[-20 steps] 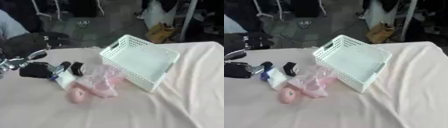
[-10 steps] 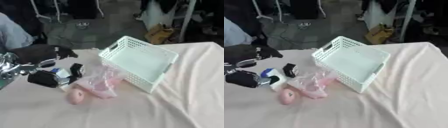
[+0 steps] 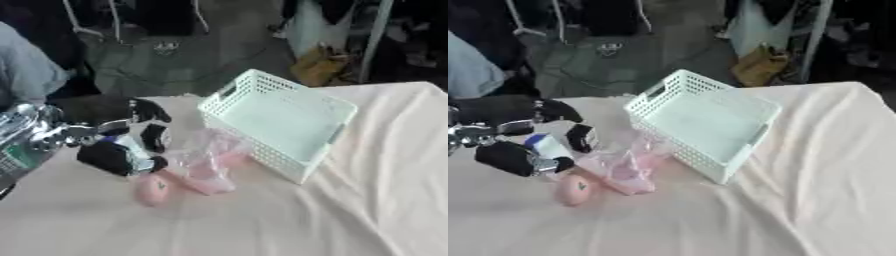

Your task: Pick up objects on the table and place them in the box.

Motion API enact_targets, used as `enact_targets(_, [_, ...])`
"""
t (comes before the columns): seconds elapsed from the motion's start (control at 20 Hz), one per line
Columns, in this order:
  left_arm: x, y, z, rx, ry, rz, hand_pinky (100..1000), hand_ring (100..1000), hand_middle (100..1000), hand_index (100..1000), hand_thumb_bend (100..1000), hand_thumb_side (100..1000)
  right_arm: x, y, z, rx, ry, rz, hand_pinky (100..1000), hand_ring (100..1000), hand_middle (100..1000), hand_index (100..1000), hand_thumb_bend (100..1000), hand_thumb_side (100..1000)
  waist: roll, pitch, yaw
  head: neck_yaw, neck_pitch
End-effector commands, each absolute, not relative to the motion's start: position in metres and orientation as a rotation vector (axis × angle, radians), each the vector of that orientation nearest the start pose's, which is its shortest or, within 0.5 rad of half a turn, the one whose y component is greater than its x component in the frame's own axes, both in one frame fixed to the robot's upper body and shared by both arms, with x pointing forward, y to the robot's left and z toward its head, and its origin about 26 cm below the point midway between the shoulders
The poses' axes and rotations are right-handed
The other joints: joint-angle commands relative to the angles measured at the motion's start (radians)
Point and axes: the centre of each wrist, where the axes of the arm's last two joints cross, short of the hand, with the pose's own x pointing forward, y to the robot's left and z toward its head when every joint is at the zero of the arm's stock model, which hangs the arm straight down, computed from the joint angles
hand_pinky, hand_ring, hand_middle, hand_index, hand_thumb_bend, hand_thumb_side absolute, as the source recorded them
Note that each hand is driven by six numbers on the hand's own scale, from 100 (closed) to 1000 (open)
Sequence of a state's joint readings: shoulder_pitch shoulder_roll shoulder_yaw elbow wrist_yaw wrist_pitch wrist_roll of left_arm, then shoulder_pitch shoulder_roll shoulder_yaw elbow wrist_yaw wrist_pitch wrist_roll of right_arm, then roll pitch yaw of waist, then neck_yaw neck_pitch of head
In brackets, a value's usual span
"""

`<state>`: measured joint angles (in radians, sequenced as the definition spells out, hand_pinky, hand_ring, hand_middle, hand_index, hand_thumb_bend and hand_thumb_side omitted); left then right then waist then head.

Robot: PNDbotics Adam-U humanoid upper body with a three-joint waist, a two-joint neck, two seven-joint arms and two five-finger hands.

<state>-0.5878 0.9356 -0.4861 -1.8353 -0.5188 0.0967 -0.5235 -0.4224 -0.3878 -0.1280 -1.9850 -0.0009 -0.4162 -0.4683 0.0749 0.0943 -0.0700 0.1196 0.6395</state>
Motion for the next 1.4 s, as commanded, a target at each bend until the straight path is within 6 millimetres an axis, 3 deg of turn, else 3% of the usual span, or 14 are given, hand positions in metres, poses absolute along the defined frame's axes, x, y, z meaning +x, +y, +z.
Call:
enact_targets(0.05, [0.334,0.264,0.231,0.779,-1.324,-1.853,825,976,916,1000,525,773,0.304,-0.288,0.26,0.394,3.318,0.248,852,936,861,894,100,790,0.014,-0.03,-0.002,0.008,0.006])
enact_targets(0.25, [0.341,0.268,0.217,0.704,-1.254,-1.863,820,947,911,1000,537,755,0.305,-0.288,0.261,0.396,3.318,0.257,853,936,860,892,100,788,0.015,-0.031,-0.004,0.008,0.007])
enact_targets(0.6, [0.342,0.273,0.202,0.648,-1.248,-1.828,731,891,855,948,580,688,0.305,-0.288,0.262,0.399,3.318,0.272,853,936,857,891,100,786,0.015,-0.031,-0.004,0.007,0.01])
enact_targets(1.4, [0.355,0.27,0.165,0.514,-1.212,-1.782,756,920,871,985,593,650,0.305,-0.286,0.262,0.388,3.323,0.295,853,934,855,888,100,785,0.012,-0.027,-0.009,0.015,0.005])
